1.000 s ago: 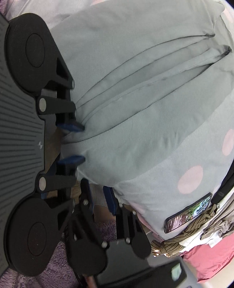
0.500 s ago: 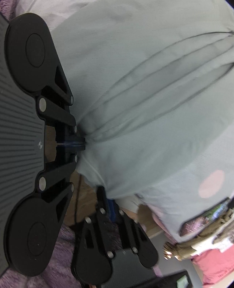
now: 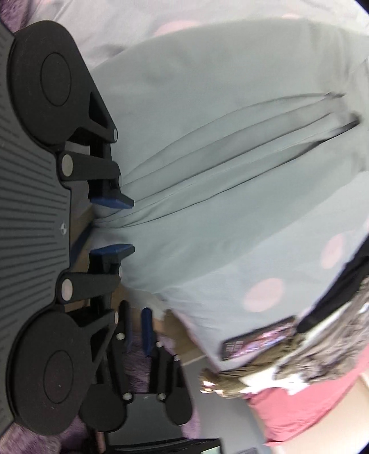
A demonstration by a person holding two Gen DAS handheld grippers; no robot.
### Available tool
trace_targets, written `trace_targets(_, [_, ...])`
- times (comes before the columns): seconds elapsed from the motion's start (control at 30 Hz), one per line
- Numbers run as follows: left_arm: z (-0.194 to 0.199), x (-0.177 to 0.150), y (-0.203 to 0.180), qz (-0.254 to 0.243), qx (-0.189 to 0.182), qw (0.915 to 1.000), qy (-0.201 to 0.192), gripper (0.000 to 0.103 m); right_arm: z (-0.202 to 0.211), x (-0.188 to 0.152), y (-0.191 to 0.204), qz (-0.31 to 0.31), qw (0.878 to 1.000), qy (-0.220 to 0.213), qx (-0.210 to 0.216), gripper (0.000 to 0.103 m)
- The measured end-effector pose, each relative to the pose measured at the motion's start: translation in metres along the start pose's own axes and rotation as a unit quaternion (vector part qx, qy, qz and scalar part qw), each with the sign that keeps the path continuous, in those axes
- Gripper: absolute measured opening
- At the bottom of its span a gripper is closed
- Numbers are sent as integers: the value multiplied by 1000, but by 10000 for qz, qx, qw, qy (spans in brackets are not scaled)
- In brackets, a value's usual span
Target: Fold clothes
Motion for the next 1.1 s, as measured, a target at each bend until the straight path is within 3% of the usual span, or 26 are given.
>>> trace_targets(0.17, [21,26,12,-10,372,9984,-425,27,16,27,-6,332,9981,-443,-258,27])
trace_targets(0.4, [50,69,49,16,926,9918,-880,27,16,89,-35,488,9956,-575,-551,27])
trace_targets(0.53, [66,94,82,442,963,9878,-1141,40,10,133,-53,343,9957,-582,-629,27])
trace_targets(0.6, [73,107,97,632,979,9851,-1264,40,9,160,-61,232,9957,-598,-674,30])
trace_targets(0.7, [80,132,113,707,1034,9814,-1453,44,17,195,-79,-45,9949,-712,-712,44])
trace_targets(0.97, [78,195,154,1108,1059,9718,-1789,46,-5,286,-133,-1039,9857,-1098,-751,44])
trace_targets(1.1, [66,216,175,1439,1098,9668,-1806,46,-31,323,-154,-1556,9800,-1085,-599,44])
Point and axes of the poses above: each gripper's, at about its wrist camera, not at the fingertips, and z roughly against the way its jaws point, y to its left, x to its top, the point moved 4 cm from there along -z, roughly the way its jaws point, and after that the axes turned 2 degrees about z, right-handed, at the moved point
